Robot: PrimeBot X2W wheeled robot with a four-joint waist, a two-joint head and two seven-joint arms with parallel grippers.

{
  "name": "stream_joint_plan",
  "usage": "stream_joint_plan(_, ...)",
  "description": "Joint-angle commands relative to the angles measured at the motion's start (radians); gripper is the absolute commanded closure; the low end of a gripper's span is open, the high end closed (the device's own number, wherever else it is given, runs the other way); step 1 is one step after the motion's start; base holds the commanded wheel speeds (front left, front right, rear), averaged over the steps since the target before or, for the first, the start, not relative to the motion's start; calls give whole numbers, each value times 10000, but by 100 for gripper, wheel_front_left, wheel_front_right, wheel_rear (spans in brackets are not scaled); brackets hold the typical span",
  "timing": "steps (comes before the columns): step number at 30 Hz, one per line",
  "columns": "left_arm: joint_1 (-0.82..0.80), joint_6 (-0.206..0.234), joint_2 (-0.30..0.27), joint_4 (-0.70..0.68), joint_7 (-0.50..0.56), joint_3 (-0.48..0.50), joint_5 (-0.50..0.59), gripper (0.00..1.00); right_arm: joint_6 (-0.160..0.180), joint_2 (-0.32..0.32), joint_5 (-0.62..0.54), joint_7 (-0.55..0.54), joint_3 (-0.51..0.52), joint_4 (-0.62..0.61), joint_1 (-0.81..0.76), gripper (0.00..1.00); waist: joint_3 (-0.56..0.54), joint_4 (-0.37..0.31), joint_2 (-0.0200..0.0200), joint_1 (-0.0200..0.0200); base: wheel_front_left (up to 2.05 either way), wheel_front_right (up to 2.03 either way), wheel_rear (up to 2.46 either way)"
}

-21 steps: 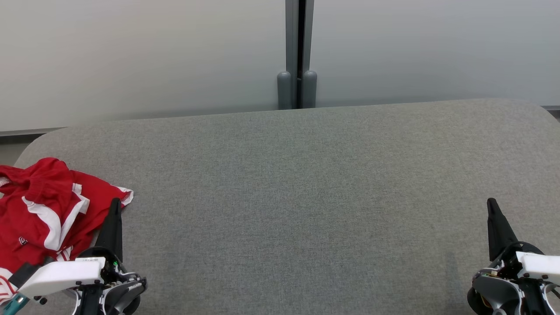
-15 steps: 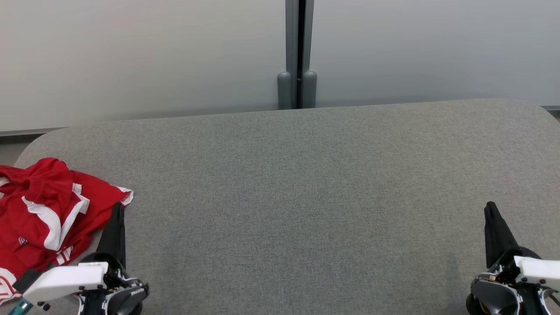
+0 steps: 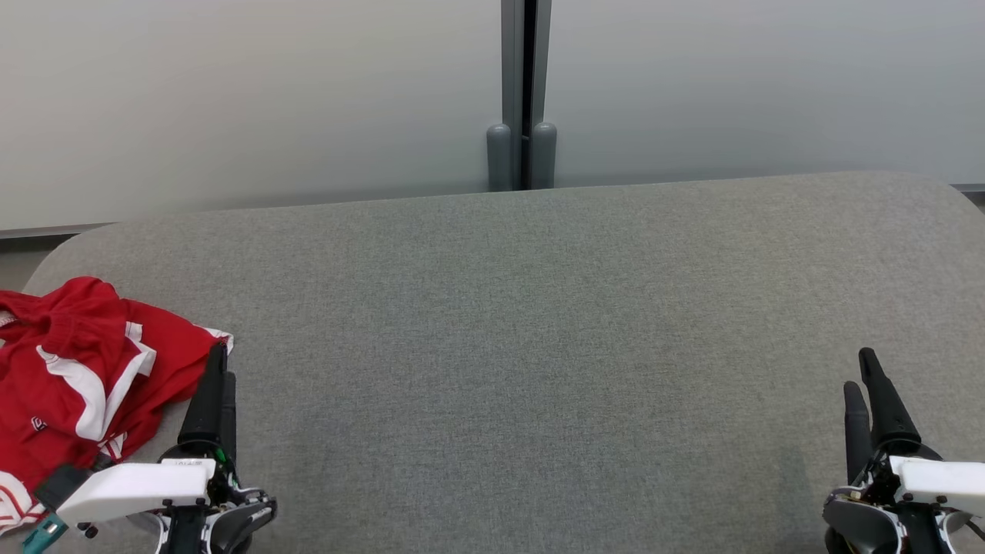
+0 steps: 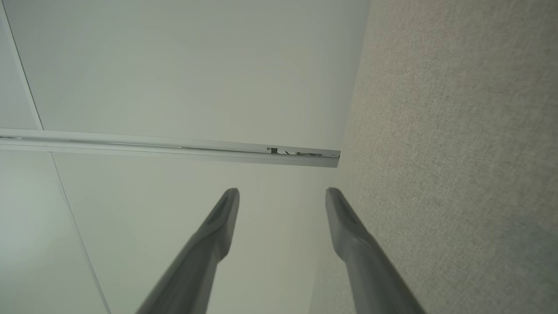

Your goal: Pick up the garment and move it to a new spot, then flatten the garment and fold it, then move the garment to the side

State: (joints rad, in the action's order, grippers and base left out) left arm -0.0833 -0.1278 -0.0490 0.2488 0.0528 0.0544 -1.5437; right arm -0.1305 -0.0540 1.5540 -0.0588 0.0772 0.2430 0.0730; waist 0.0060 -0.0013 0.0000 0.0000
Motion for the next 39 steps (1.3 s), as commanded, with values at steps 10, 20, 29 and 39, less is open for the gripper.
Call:
stream_joint_plan(10,-499,-23,-244,-903,-843,-349,4320,0,-2,-457,-4216,904,-478,-867,310,0,-5,-62,0,0,0,0,0)
stream_joint_plan(20,-427,-11,-279,-1146,-1200,-444,6377,0,-3,-607,-6083,1260,-767,-849,240,0,-42,-91,0,0,0,0,0)
stream_joint_plan(29,-281,29,-299,-1070,-1497,-483,7859,0,-3,-634,-7562,1347,-965,-899,213,0,-74,-117,0,0,0,0,0)
stream_joint_plan(39,-226,52,-299,-759,-1767,-454,8960,0,-3,-633,-8753,1430,-1147,-907,136,0,-74,-148,0,0,0,0,0)
